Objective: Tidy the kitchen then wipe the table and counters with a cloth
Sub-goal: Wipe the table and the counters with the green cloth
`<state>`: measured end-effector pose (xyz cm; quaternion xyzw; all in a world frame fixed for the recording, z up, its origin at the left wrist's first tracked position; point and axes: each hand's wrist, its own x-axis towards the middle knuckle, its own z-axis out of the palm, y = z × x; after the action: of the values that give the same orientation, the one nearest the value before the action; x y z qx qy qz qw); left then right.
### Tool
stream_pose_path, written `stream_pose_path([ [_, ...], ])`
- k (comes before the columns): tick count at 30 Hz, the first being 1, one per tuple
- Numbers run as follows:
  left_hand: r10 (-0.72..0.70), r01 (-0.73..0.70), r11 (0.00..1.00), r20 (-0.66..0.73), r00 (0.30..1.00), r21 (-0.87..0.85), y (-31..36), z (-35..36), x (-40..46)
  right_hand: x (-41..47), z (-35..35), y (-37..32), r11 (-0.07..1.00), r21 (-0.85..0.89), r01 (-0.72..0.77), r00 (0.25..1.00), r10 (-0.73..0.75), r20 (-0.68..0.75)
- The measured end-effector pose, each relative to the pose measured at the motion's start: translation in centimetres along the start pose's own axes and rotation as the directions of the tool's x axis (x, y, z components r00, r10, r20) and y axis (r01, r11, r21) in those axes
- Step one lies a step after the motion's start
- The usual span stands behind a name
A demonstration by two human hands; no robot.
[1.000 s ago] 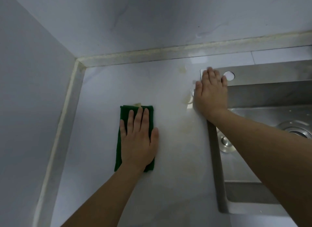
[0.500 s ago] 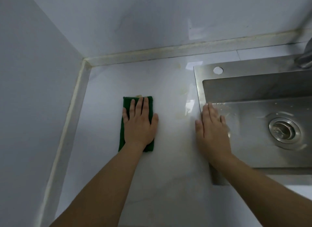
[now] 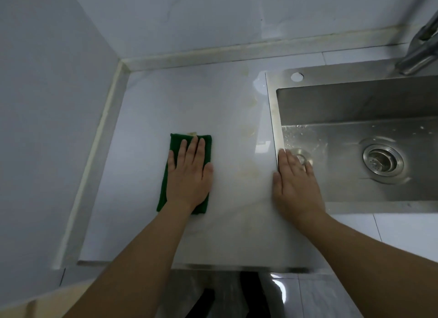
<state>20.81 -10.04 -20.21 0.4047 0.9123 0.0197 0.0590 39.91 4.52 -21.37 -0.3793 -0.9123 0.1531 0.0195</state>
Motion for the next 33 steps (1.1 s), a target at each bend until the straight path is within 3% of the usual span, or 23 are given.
stream_pose_path([
  [12,-0.022,0.017,0.999,-0.1,0.995,-0.046,-0.1,2.0,-11.1,-0.6,-0.1,-0.1,1.0,0.031,-0.002,1.0,0.002,-0.004],
  [18,-0.068,0.069,0.998,-0.091,0.994,0.012,0.1,2.2,-10.8,-1.0,-0.4,-0.5,0.996,0.087,-0.027,0.998,0.032,-0.053],
  [33,-0.128,0.128,0.992,-0.064,0.99,-0.013,4.6,2.3,-10.5,-1.5,-1.4,-0.7,0.988,0.139,-0.064,0.998,0.064,0.003],
])
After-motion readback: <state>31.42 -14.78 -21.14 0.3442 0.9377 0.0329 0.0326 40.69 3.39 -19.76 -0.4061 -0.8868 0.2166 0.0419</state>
